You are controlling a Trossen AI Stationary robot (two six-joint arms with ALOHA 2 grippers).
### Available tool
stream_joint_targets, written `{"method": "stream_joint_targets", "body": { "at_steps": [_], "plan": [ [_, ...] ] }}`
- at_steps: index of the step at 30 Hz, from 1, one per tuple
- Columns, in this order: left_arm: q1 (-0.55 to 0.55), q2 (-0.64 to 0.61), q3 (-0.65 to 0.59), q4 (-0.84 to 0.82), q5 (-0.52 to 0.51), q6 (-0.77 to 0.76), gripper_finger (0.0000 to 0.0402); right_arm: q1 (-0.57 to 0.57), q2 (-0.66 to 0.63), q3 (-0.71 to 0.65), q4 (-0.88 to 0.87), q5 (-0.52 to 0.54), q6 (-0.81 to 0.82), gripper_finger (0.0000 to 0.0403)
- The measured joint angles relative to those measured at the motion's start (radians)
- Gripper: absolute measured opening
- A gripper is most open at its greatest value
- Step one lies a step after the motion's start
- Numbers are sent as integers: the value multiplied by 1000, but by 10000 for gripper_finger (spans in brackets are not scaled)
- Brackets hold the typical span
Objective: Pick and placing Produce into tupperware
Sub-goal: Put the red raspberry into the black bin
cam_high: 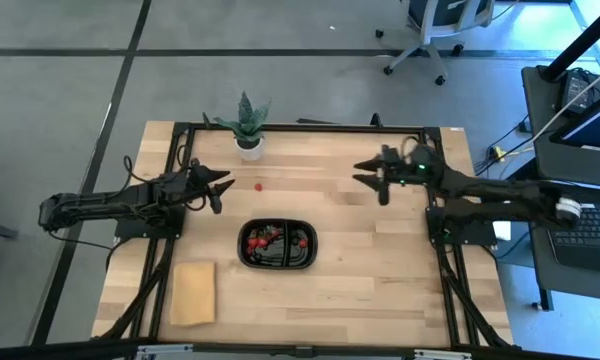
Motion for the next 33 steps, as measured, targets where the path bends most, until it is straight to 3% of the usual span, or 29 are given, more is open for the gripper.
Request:
{"method": "stream_joint_targets", "body": {
  "at_steps": [7, 16, 24, 28, 33],
  "plan": [
    [0, 0, 0, 2, 0, 0, 147, -66, -233, -164, 36, 3, 100, 187],
    [0, 0, 0, 2, 1, -1, 147, -112, -400, -238, 27, 51, 108, 187],
    [0, 0, 0, 110, 2, 5, 147, -132, -451, -246, 29, 135, 104, 187],
    [0, 3, 7, 234, 72, 161, 147, -132, -449, -246, 25, 146, 97, 187],
    [0, 110, 97, 195, 101, 211, 147, -132, -449, -246, 29, 150, 69, 187]
  ]
}}
